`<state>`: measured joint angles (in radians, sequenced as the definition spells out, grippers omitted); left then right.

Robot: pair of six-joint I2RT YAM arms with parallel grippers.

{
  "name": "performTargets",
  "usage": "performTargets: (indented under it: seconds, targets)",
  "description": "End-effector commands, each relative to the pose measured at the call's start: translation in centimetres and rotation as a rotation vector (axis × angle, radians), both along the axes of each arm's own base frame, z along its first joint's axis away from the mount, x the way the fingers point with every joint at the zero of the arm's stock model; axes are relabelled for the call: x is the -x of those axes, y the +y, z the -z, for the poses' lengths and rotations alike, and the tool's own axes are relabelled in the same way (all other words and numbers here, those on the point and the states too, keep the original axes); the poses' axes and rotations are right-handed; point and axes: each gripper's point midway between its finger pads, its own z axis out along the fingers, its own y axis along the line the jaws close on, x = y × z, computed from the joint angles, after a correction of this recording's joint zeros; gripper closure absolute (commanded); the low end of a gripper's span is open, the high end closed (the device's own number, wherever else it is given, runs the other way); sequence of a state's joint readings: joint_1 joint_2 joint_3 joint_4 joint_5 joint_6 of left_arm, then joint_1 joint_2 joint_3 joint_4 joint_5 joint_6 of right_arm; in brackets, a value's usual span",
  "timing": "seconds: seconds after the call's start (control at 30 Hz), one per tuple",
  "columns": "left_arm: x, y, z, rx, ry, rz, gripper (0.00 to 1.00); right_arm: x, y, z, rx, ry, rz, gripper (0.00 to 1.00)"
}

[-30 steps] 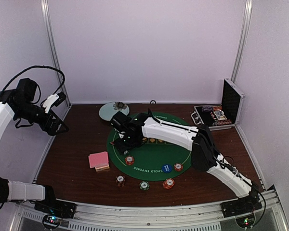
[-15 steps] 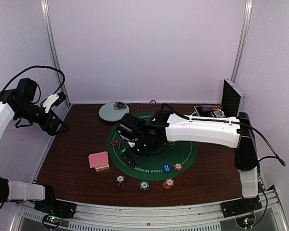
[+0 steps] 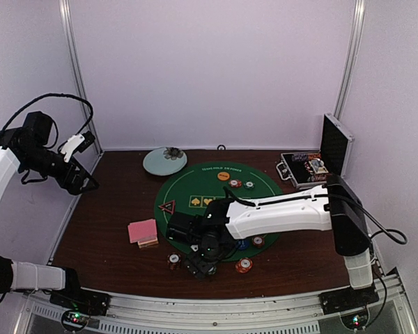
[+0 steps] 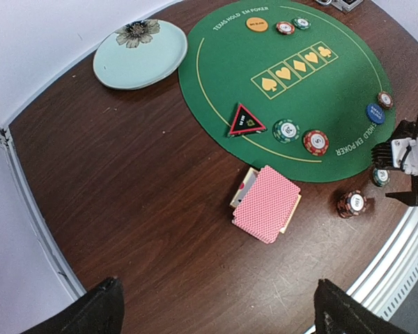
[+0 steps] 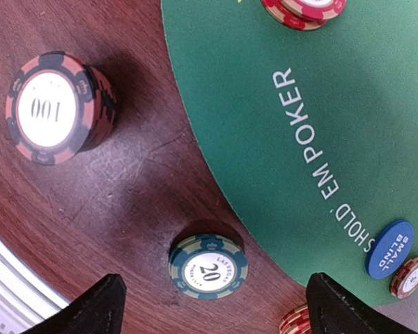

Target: Distribute texas hold em gaming equipment

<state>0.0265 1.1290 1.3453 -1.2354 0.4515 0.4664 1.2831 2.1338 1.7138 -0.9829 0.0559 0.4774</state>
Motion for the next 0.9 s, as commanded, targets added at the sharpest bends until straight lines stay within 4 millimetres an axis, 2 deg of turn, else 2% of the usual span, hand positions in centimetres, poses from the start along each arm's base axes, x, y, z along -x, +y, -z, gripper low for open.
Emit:
performTargets:
  seconds: [0.0,0.27,0.53,0.87]
  targets:
    - [-0.1,0.1,-1.4,-0.001,-0.045,0.003,0.02,0.0,-0.2,1.6,0.014,0.006,0.025,0.08]
    - [-0.3,0.0,-1.3,0.003,-0.038,0.004,0.02,0.6,-0.3,3.6,0.019,0.040,0.023,0.16]
    - [-0.2,0.0,-1.5,0.002,-0.046,0.007,0.03,0.6,-0.4,4.8,0.044,0.047,0.021,0.25]
    - [-0.2,-0.1,-1.4,0.010,-0.040,0.009,0.02,0.2,-0.5,4.4,0.049,0.031,0.017,0.37]
